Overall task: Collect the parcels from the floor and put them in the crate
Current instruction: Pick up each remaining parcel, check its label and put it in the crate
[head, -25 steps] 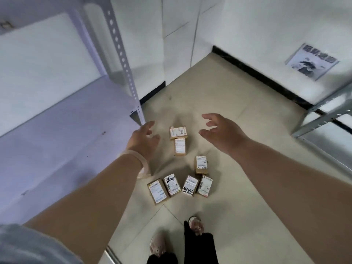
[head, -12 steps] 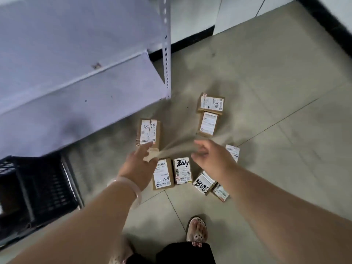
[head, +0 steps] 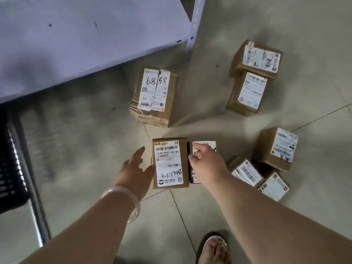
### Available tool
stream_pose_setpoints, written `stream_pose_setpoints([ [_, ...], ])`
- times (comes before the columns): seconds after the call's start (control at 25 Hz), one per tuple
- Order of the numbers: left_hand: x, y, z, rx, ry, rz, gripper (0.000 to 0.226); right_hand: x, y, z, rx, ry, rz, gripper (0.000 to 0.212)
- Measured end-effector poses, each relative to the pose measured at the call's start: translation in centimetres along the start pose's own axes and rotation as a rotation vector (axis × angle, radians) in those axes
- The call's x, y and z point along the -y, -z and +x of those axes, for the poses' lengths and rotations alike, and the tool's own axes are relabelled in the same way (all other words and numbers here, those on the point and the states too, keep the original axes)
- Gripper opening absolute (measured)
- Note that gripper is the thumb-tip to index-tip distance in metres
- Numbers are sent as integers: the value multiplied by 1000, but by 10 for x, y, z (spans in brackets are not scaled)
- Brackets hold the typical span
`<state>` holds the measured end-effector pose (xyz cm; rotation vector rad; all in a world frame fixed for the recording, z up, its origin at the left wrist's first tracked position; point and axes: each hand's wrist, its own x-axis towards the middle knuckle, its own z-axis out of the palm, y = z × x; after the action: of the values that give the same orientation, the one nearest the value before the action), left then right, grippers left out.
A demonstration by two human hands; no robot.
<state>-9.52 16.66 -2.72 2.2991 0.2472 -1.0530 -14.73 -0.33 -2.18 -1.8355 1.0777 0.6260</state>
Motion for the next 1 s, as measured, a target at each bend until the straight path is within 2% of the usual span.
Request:
stream_pose_setpoints([
  [0.24,44,-51,54,45,86,-180,68,-27,-44,40,-40,-43,16,45],
  [0.52,63,-49,59,82,119,-240,69,-9,-64,37,27,-7,-48,49],
  [0.8,62,18,20,-5,41,-217,67,34,-67,-12,-16,45,52,46],
  [1.0,1,107,-31,-101,-94,-291,77,119,-27,-75,-73,190,183,42],
])
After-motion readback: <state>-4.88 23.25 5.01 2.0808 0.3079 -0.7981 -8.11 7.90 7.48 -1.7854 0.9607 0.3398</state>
